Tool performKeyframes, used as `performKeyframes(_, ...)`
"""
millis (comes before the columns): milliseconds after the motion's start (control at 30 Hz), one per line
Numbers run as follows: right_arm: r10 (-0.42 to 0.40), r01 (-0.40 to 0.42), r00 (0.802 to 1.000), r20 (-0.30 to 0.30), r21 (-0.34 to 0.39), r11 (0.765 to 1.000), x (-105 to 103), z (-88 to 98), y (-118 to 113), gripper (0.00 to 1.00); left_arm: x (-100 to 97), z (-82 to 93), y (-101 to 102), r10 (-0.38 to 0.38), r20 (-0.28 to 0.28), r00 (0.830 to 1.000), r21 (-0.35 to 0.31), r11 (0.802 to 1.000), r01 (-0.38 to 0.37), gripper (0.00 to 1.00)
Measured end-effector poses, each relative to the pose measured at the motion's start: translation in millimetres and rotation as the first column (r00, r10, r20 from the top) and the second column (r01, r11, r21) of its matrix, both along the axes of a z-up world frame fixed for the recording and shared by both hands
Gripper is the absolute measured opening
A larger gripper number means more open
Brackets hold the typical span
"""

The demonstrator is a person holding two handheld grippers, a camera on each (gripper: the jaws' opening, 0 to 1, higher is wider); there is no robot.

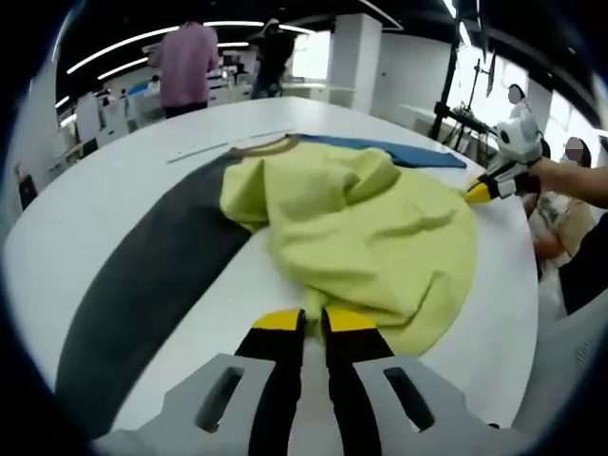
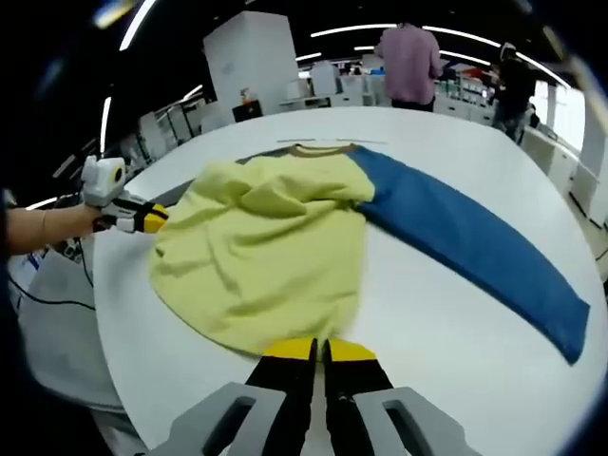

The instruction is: Fold the garment on the visible template until the final outline fits inside the template.

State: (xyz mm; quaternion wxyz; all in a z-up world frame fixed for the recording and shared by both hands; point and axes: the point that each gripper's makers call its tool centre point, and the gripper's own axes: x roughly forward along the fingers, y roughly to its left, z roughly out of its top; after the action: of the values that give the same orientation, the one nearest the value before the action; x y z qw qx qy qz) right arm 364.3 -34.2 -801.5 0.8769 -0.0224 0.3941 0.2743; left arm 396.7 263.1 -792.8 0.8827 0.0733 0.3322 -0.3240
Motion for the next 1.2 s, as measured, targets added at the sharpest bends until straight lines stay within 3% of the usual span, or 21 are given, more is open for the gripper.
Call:
performKeyframes(333,-0.007,0.006,1.000,0.007,0.071,0.997,-9,24.2,-1,0.00,-31.8,15.0,8,0.093,-0.033,0.995,-0.037,0.995,-0.094,0.03)
performKeyframes(533,0.020,-0.021,1.000,0.020,0.065,0.998,-17,32.8,2,0.00,-41.0,25.3,9,0.148,-0.024,0.989,-0.080,0.986,-0.149,0.03)
performKeyframes(700,0.015,-0.018,0.999,0.028,0.080,0.997,-24,41.1,4,0.00,-51.7,38.9,8,0.241,-0.052,0.969,-0.172,0.954,-0.246,0.03)
performKeyframes(800,0.010,-0.012,1.000,0.027,0.092,0.996,-29,43.9,5,0.00,-60.9,41.0,5,0.240,-0.061,0.969,-0.175,0.953,-0.247,0.03)
performKeyframes(900,-0.004,0.003,1.000,0.010,0.115,0.993,-35,46.3,6,0.00,-66.7,50.3,3,0.302,-0.079,0.950,-0.250,0.917,-0.312,0.03)
performKeyframes(1200,-0.008,0.008,1.000,-0.008,0.113,0.994,-50,47.3,3,0.00,-82.9,56.8,4,0.327,-0.098,0.940,-0.276,0.898,-0.342,0.03)
